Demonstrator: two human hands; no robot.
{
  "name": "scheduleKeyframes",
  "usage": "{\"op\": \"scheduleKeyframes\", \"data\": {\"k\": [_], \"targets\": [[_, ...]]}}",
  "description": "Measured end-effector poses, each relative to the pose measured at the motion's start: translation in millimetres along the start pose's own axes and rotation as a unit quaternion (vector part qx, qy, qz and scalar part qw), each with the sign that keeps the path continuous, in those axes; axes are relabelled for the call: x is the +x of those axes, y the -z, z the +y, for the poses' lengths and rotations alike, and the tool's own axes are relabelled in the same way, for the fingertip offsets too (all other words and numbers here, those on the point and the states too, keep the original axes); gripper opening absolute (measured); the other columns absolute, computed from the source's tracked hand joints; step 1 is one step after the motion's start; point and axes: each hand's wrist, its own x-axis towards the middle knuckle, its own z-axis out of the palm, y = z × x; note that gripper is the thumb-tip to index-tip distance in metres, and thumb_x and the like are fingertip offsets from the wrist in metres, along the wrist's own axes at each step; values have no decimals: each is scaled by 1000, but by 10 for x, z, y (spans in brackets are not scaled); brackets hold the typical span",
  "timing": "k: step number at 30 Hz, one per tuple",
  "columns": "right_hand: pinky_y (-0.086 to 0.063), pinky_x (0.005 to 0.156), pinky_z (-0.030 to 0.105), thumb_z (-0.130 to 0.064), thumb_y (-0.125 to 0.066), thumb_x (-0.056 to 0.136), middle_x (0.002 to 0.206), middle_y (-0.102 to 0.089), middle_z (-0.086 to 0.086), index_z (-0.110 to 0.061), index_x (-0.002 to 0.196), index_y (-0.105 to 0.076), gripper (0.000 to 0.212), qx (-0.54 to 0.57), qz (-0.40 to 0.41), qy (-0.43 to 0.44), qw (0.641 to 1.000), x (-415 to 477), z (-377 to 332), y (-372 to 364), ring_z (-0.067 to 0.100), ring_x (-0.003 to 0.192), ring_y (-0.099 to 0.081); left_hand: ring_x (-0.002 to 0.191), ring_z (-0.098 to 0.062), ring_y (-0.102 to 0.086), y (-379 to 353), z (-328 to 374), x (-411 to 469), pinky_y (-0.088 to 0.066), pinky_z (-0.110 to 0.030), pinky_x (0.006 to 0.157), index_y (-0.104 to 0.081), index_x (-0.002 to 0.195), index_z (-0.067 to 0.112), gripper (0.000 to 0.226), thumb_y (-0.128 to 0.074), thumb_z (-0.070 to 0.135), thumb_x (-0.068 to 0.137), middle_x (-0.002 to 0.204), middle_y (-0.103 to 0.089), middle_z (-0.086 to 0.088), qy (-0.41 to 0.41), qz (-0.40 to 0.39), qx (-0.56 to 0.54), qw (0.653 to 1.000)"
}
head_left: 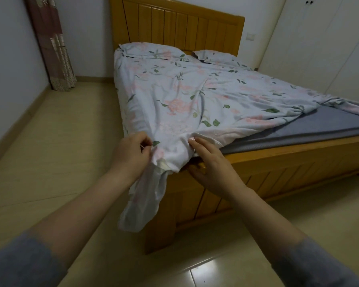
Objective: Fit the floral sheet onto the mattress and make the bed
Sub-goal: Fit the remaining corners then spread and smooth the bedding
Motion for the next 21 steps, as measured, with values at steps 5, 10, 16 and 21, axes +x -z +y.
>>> {"op": "scheduleKeyframes", "data": {"k": [5, 10, 16, 21], "targets": [[-30, 114, 42, -32, -62, 88, 153, -30, 3, -19, 147, -32, 68, -5, -15, 11, 1000, 172, 20, -55, 21, 140, -28, 75, -7, -50, 99, 245, -243, -38, -17, 65, -61, 88, 18, 19, -60, 36, 85, 87, -53, 7, -192, 30, -12, 981], [-36, 107, 49, -30, -56, 92, 149, -39, 2, -24, 143, -38, 54, -9, -3, 16, 1000, 236, 77, -81, 22, 136, -35, 93, -19, -52, -78, 139, -306, -46, -35, 79, -57, 105, 19, 39, -65, 42, 74, 102, -54, 1, -180, -105, 119, 971], [-52, 86, 32, -24, -65, 86, 114, -56, -1, -17, 113, -54, 30, 48, 108, 33, 992, 36, -71, -121, 12, 103, -54, 66, -5, -54, 1, 13, -198, -36, -11, 52, -64, 89, 18, 7, -60, 13, 85, 78, -63, 4, -49, -63, -63, 995], [-48, 97, 30, -24, -68, 82, 122, -52, 3, -14, 118, -54, 40, 23, 116, 80, 990, -36, -216, -262, 16, 112, -50, 52, -5, -46, 87, -12, -176, -32, -14, 49, -61, 67, 29, 21, -66, 21, 85, 56, -56, 10, -32, -74, -135, 987]]}}
